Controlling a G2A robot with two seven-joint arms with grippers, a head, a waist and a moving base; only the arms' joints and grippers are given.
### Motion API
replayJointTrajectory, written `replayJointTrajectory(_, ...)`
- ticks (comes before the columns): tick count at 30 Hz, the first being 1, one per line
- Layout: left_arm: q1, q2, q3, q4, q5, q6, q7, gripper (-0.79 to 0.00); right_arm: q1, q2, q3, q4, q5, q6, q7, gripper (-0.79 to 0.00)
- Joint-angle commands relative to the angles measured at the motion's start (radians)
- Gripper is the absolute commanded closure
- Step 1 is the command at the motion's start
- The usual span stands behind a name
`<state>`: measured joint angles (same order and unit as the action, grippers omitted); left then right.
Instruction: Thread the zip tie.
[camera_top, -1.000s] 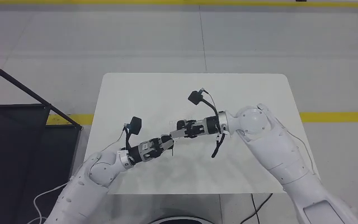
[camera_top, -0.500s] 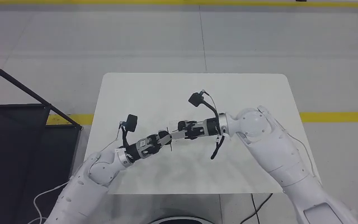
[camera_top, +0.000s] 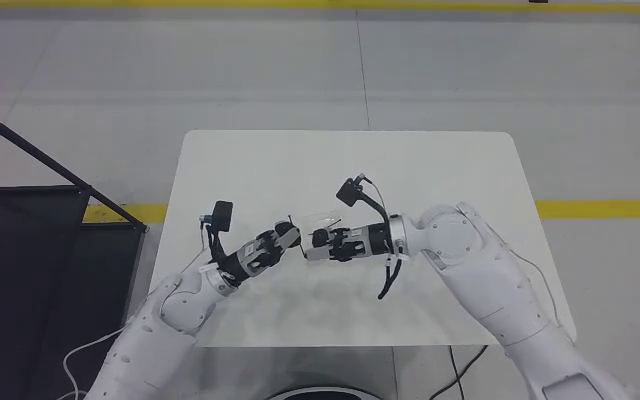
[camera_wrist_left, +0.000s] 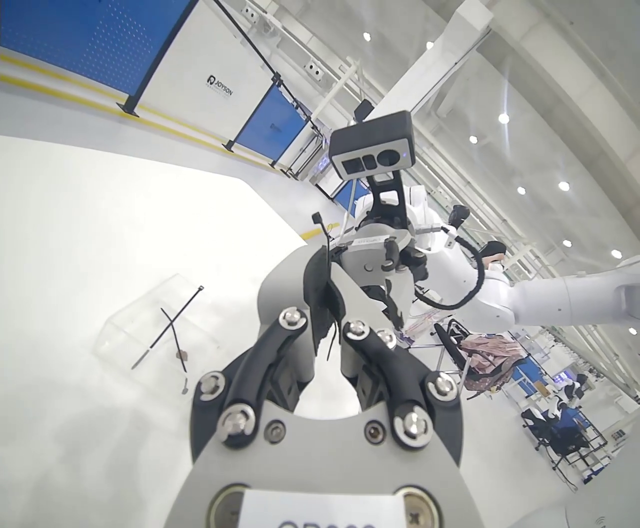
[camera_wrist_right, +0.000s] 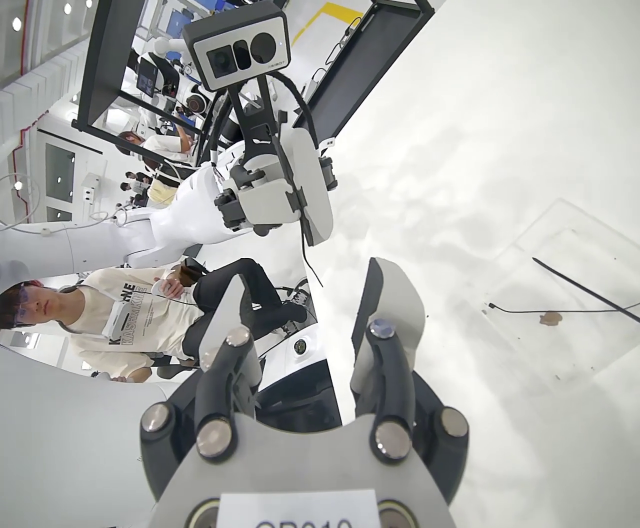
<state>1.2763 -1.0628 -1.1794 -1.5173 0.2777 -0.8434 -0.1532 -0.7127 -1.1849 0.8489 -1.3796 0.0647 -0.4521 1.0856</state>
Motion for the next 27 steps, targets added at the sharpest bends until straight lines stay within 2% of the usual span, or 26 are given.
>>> replayJointTrajectory(1, -0.003, -0.002, 0.003, 0.002, 0.001, 0.005, 0.001, 0.000, 0.003, -0.002, -0.007, 0.002, -0.002, -0.001, 0.003, -0.413)
replayJointTrajectory(3, -0.005, -0.004, 0.005, 0.003, 0.003, 0.007, -0.001, 0.000, 0.008, -0.005, -0.016, 0.003, -0.002, -0.002, 0.005, -0.385)
replayJointTrajectory(4, -0.006, -0.005, 0.006, 0.004, 0.003, 0.008, -0.001, 0.000, 0.011, -0.007, -0.021, 0.006, -0.002, -0.001, 0.006, -0.320)
replayJointTrajectory(11, -0.011, -0.011, 0.009, 0.008, 0.003, 0.007, -0.001, 0.000, 0.036, -0.019, -0.046, 0.037, 0.007, -0.002, 0.010, -0.271)
replayJointTrajectory(17, -0.012, -0.015, 0.007, 0.010, 0.003, 0.005, 0.002, 0.000, 0.044, -0.024, -0.053, 0.056, 0.018, -0.004, 0.011, -0.126)
replayJointTrajectory(21, -0.012, -0.017, 0.005, 0.011, 0.003, 0.005, 0.003, 0.000, 0.047, -0.026, -0.054, 0.063, 0.024, -0.005, 0.014, 0.000)
replayJointTrajectory(27, -0.012, -0.020, 0.002, 0.017, -0.002, 0.004, -0.002, 0.000, 0.054, -0.030, -0.058, 0.069, 0.028, -0.003, 0.019, 0.000)
